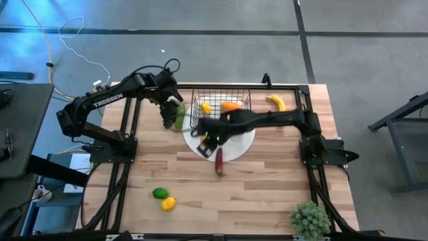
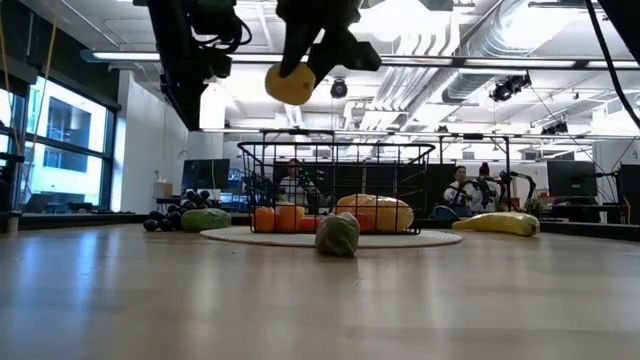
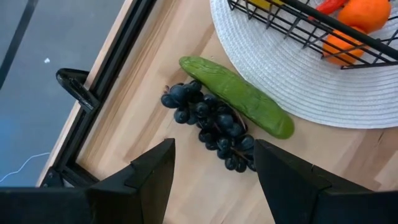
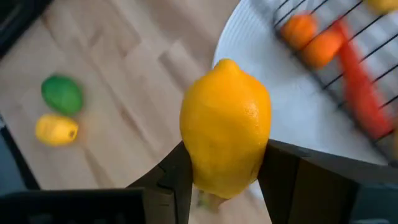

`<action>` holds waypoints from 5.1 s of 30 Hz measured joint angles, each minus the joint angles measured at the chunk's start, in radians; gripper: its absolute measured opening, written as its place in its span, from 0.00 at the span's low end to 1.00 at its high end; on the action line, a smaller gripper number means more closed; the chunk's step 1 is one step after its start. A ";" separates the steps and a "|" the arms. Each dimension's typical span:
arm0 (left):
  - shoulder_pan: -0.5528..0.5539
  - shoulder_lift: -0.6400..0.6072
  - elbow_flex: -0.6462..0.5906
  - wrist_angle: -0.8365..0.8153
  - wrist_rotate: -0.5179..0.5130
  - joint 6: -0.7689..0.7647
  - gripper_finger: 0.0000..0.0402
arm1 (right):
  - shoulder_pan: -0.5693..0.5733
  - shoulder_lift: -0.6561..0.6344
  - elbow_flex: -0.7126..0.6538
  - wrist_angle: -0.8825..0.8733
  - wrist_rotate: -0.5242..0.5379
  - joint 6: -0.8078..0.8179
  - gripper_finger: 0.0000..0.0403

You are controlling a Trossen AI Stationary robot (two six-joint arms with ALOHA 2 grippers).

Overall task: Build produce basket
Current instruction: Put the right lemon into the wire basket, then put the cucumber into the wire basket

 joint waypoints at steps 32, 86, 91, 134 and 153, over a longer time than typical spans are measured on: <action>-0.002 0.001 0.000 -0.001 0.150 -0.215 0.52 | -0.413 0.076 0.000 0.060 -0.006 -0.716 0.29; -0.070 0.002 -0.136 -0.022 0.190 -0.759 0.52 | -0.524 0.085 0.000 0.045 -0.064 -0.702 0.56; -0.088 0.001 -0.209 0.099 0.203 -0.788 0.52 | -0.542 0.077 0.000 0.037 -0.063 -0.703 0.56; -0.091 0.092 -0.590 0.760 0.115 -0.902 0.52 | -0.545 0.077 0.000 0.015 -0.057 -0.646 0.56; -0.091 0.092 -0.589 0.758 0.186 -0.857 0.23 | -0.545 0.077 0.000 0.013 -0.057 -0.592 0.56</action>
